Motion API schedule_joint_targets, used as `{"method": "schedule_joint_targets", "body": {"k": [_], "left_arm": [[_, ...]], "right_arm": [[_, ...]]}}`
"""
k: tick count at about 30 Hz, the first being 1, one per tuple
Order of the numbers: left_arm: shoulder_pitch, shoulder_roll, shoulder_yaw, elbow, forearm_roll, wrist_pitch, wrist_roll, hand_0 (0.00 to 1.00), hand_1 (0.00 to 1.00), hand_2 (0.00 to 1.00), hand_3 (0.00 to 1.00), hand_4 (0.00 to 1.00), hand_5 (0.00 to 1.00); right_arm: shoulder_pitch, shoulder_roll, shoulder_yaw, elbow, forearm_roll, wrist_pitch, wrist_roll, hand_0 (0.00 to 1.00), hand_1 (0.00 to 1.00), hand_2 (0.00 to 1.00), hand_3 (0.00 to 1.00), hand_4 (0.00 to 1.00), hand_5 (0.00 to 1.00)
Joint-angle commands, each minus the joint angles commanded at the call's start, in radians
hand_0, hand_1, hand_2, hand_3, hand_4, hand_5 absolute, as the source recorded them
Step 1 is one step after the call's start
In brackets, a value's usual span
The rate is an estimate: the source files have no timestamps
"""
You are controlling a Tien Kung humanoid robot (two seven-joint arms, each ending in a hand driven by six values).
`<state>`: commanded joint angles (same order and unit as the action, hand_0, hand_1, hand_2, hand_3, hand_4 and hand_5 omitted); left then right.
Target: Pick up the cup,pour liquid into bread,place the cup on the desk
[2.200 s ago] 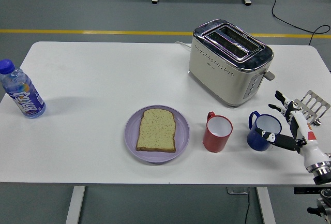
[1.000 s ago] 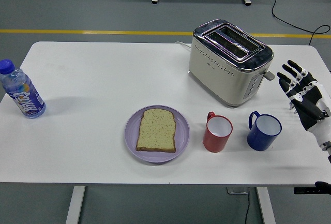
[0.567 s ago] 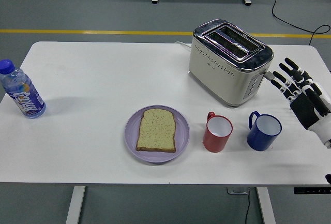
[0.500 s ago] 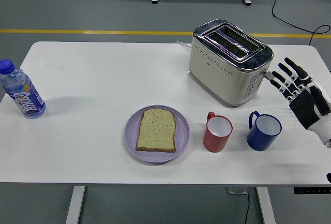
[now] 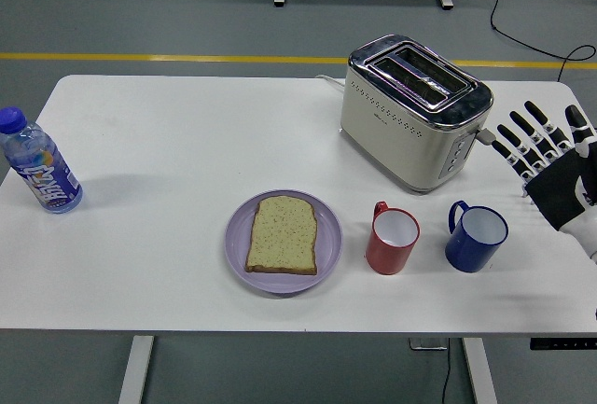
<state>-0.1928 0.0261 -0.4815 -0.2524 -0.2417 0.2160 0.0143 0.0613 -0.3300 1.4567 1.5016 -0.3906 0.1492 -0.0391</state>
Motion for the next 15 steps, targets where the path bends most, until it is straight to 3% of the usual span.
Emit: {"method": "schedule_joint_targets", "body": {"k": [2,3,8,9,14,15], "left_arm": [[0.000,0.000,0.000,0.000,0.000,0.000,0.000,0.690,0.756,0.773,0.611,0.396,0.998],[0.000,-0.001,-0.002,0.000,0.002,0.000,0.001,0.690,0.756,0.773,0.611,0.396,0.998],[0.000,-0.002,-0.004,0.000,0.005,0.001,0.003,0.690,0.756,0.773,0.611,0.396,0.998],[0.000,-0.002,-0.005,0.000,0.005,0.001,0.003,0.690,0.756,0.773,0.611,0.396,0.998],[0.001,-0.002,-0.007,0.000,0.008,0.002,0.003,0.690,0.756,0.773,0.611,0.396,0.998],[0.001,-0.002,-0.009,0.000,0.011,0.002,0.004,0.690,0.756,0.773,0.611,0.396,0.998]], "right_arm": [[0.003,0.000,0.003,-0.011,0.018,-0.020,0.003,0.998,0.903,0.957,0.940,0.863,0.732],[0.005,0.000,0.001,-0.018,0.043,-0.036,0.011,0.928,0.827,0.871,0.858,0.854,0.715],[0.011,0.008,0.003,-0.043,0.176,-0.116,0.046,0.928,0.827,0.871,0.858,0.854,0.715],[0.013,0.009,0.003,-0.048,0.200,-0.130,0.050,0.778,0.686,0.728,0.716,0.731,0.396],[0.016,0.014,0.008,-0.086,0.277,-0.165,0.067,0.778,0.686,0.728,0.716,0.731,0.396],[0.017,0.014,0.011,-0.096,0.286,-0.162,0.062,0.751,0.660,0.711,0.693,0.711,0.358]]}}
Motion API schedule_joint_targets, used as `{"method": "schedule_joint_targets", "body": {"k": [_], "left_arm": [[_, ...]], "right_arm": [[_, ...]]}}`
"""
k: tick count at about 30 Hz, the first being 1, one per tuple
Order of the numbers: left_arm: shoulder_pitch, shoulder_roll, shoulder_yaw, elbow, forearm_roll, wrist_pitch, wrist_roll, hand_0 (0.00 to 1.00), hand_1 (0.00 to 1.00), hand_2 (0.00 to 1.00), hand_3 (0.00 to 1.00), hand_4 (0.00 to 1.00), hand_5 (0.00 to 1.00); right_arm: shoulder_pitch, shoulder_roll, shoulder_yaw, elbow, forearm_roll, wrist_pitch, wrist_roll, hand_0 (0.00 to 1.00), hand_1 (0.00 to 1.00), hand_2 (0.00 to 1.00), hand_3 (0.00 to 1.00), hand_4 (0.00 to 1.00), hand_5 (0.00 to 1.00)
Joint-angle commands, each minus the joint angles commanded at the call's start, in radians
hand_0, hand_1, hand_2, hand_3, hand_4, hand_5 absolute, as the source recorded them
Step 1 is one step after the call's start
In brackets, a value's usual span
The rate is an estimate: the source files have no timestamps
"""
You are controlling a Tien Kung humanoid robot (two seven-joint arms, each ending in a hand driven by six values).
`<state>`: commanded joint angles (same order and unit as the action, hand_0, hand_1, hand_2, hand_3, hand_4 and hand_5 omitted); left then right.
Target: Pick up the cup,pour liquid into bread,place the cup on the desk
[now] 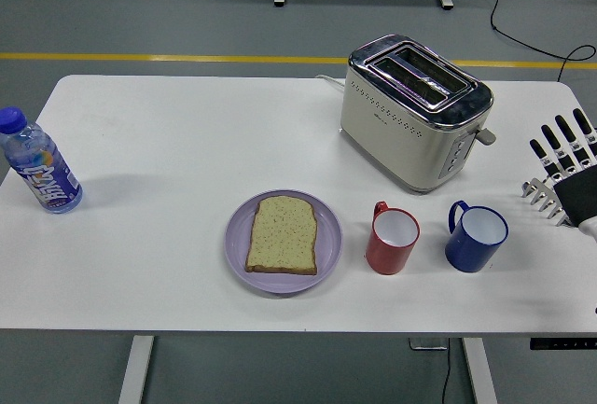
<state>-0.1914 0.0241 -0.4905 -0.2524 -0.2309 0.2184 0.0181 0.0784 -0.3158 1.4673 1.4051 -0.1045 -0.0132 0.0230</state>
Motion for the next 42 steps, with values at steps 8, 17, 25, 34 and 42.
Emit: {"method": "schedule_joint_targets", "body": {"k": [8,17,25,34,42], "left_arm": [[0.003,0.000,-0.010,0.000,0.016,0.002,0.004,0.690,0.756,0.773,0.611,0.396,0.998],[0.005,0.000,-0.017,-0.001,0.028,0.004,0.007,0.690,0.756,0.773,0.611,0.396,0.998],[0.006,0.000,-0.015,-0.001,0.025,0.003,0.006,0.690,0.756,0.773,0.611,0.396,0.998],[0.004,0.001,-0.009,0.000,0.014,0.001,0.004,0.690,0.756,0.773,0.611,0.396,0.998],[0.003,0.001,-0.009,0.000,0.015,0.001,0.006,0.690,0.756,0.773,0.611,0.396,0.998]], "right_arm": [[0.012,0.007,0.010,-0.059,0.061,0.042,-0.045,0.740,0.652,0.699,0.681,0.705,0.348],[0.031,0.016,0.016,-0.129,0.088,0.078,-0.061,0.735,0.645,0.694,0.676,0.701,0.342],[0.038,0.029,0.022,-0.190,0.081,0.091,-0.081,0.731,0.638,0.689,0.675,0.704,0.345],[0.042,0.052,0.059,-0.232,-0.043,0.184,-0.108,0.731,0.634,0.689,0.675,0.704,0.346],[0.046,0.070,0.084,-0.277,-0.118,0.218,-0.115,0.730,0.633,0.686,0.677,0.704,0.344]]}}
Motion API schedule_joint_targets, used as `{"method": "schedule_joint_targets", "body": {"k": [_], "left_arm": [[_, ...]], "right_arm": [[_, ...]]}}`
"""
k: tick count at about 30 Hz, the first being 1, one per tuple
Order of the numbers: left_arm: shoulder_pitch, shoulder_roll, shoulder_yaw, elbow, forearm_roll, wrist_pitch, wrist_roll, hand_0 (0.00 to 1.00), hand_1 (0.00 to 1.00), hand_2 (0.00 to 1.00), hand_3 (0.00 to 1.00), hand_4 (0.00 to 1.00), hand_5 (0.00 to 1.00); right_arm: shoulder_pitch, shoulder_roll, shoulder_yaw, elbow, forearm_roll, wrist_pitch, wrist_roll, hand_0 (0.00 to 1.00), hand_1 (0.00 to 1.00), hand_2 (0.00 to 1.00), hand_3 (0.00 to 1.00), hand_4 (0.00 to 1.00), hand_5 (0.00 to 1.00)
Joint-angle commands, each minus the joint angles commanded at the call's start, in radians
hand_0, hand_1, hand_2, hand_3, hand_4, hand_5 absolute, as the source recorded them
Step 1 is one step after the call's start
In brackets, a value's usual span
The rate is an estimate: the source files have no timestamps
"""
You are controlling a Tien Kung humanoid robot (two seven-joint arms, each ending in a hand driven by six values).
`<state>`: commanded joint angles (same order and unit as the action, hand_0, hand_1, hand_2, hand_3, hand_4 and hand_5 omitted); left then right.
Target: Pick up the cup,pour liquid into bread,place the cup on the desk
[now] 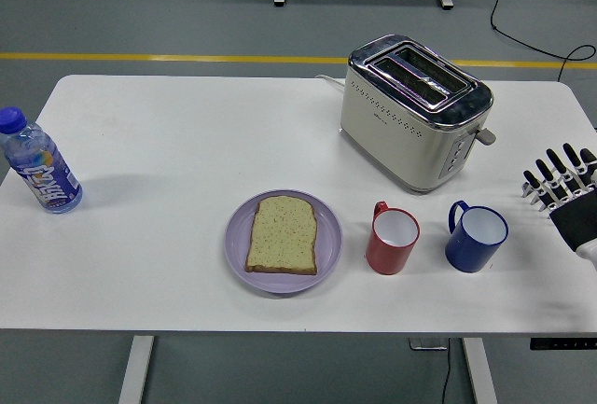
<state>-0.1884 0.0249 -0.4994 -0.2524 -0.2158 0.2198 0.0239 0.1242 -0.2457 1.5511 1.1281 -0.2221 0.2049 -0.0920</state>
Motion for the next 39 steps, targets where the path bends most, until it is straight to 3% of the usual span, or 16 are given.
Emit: {"method": "schedule_joint_targets", "body": {"k": [8,18,39], "left_arm": [[0.000,0.000,0.002,0.000,-0.003,-0.001,-0.001,0.690,0.756,0.773,0.611,0.396,0.998],[-0.001,0.000,0.001,0.000,-0.002,-0.001,0.000,0.690,0.756,0.773,0.611,0.396,0.998],[0.000,0.000,-0.005,0.000,0.005,0.001,0.003,0.690,0.756,0.773,0.611,0.396,0.998]], "right_arm": [[0.002,0.009,0.027,-0.023,-0.043,0.040,-0.007,0.731,0.630,0.684,0.679,0.705,0.344],[-0.002,0.007,0.028,0.000,-0.031,-0.078,0.060,0.712,0.607,0.658,0.640,0.680,0.332],[-0.007,0.013,0.024,0.022,-0.039,-0.127,0.074,0.704,0.601,0.650,0.622,0.645,0.293]]}}
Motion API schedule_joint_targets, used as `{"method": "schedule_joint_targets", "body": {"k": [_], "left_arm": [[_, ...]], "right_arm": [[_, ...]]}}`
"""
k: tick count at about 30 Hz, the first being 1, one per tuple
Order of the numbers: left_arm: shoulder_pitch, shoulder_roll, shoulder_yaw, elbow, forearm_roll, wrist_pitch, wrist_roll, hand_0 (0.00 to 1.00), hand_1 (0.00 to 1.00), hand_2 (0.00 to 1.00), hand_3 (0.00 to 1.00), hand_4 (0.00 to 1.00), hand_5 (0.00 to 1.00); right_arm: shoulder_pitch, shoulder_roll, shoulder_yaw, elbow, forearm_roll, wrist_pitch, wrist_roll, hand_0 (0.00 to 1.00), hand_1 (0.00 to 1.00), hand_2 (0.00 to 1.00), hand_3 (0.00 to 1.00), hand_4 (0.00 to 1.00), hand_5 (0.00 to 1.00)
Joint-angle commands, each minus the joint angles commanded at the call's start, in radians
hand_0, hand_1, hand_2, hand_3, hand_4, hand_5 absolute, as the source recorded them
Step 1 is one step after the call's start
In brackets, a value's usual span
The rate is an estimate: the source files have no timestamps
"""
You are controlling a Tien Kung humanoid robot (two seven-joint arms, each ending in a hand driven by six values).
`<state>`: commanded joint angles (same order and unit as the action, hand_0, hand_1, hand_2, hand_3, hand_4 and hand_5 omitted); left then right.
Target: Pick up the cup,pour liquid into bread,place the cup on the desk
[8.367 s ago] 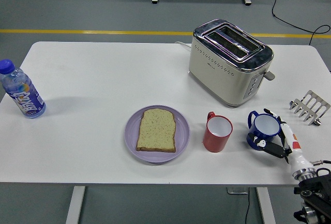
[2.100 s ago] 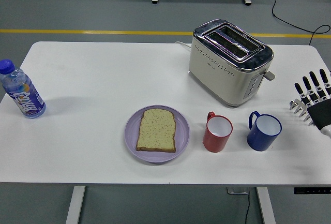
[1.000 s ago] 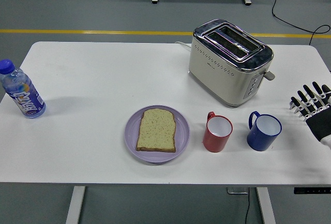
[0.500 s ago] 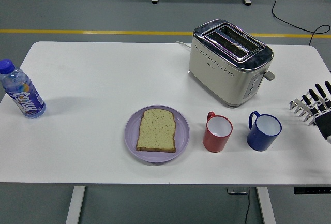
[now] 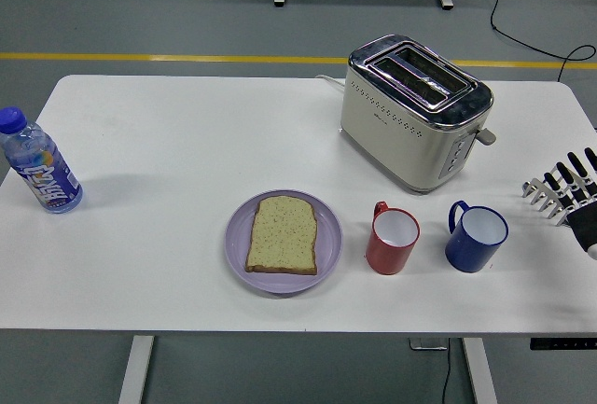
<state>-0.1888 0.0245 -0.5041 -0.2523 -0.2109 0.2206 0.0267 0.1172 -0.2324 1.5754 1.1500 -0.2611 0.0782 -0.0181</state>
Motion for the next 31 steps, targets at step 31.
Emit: {"method": "schedule_joint_targets", "body": {"k": [31], "left_arm": [[0.004,0.000,-0.012,-0.001,0.021,0.003,0.006,0.690,0.756,0.773,0.611,0.396,0.998]], "right_arm": [[-0.022,0.021,0.022,0.035,-0.015,-0.039,0.025,0.684,0.586,0.641,0.609,0.597,0.233]]}}
